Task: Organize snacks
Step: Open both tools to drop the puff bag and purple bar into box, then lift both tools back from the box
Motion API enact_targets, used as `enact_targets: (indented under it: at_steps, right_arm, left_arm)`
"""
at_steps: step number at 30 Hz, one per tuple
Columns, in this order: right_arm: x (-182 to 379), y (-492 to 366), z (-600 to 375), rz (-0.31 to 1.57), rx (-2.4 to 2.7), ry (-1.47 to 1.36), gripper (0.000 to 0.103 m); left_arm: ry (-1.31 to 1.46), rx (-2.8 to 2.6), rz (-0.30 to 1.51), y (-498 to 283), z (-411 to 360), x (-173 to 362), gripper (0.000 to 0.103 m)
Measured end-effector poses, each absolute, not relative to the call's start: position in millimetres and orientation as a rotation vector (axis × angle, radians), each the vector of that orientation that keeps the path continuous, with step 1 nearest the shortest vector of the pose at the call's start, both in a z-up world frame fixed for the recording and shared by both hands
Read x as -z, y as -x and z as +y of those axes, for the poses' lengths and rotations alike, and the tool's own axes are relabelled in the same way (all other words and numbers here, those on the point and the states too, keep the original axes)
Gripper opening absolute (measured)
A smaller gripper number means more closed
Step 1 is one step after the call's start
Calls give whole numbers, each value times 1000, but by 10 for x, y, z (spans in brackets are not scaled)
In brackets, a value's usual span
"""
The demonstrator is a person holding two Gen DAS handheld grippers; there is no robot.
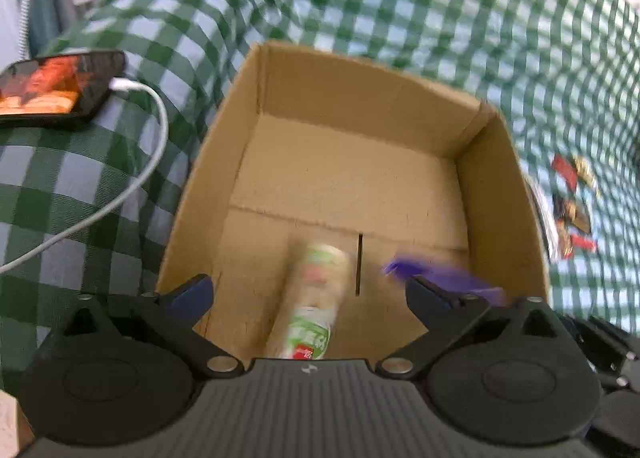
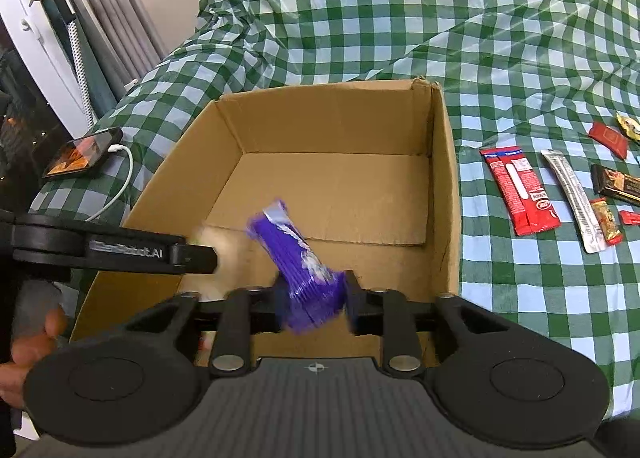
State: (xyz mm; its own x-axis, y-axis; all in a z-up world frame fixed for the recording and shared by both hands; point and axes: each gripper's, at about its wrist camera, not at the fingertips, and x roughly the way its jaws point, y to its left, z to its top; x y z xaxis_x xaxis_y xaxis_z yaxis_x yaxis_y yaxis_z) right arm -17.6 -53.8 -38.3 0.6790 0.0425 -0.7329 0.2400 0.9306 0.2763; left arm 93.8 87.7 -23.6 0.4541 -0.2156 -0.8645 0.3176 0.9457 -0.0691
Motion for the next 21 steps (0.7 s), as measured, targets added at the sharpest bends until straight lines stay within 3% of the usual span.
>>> enact_targets:
  at_steps: [2,9,21]
  right_arm:
    - [364,202,-527,830,135,-361,75]
    - [183,532,-356,815,120,-307,93]
    - [-218,1292,-104,724,174,-287,101]
  left_arm:
    - [-139,324,1037,-884,886,203,103]
    - [-189,294,1018,-463,1039,62,103]
    - [-196,291,921,455,1289,-400,103]
